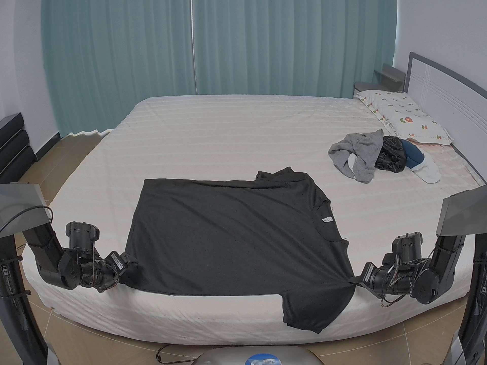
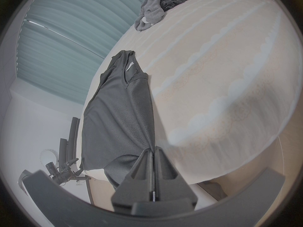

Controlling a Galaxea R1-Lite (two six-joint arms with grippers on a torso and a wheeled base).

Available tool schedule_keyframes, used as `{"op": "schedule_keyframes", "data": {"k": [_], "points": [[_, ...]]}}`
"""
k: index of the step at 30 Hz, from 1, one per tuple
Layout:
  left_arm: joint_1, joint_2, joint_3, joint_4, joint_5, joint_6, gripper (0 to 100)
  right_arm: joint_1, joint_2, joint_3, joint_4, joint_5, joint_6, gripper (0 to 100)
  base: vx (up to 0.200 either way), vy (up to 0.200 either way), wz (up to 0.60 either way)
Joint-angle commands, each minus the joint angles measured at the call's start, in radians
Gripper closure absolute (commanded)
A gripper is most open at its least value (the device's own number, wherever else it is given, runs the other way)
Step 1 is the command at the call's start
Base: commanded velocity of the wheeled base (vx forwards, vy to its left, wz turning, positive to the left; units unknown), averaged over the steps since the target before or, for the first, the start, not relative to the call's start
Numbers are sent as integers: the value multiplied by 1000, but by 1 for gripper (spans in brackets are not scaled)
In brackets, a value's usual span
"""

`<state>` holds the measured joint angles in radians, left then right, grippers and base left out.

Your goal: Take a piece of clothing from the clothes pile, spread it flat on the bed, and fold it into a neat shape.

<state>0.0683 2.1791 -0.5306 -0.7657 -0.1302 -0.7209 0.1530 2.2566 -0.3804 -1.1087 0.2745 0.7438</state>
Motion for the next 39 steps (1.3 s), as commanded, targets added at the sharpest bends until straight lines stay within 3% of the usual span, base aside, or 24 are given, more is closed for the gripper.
{"op": "schedule_keyframes", "data": {"k": [1,3,4,39], "points": [[-5,24,-20,2,11,4,0,2,3,0,-5,0,0,100,0,0,0],[-12,36,-22,3,31,34,0,2,3,2,-13,0,0,100,0,0,0],[-12,37,-22,3,34,38,100,2,3,2,-14,0,0,100,0,0,0],[16,5,14,0,52,70,100,2,21,-78,-54,-1,-27,100,0,0,0]]}}
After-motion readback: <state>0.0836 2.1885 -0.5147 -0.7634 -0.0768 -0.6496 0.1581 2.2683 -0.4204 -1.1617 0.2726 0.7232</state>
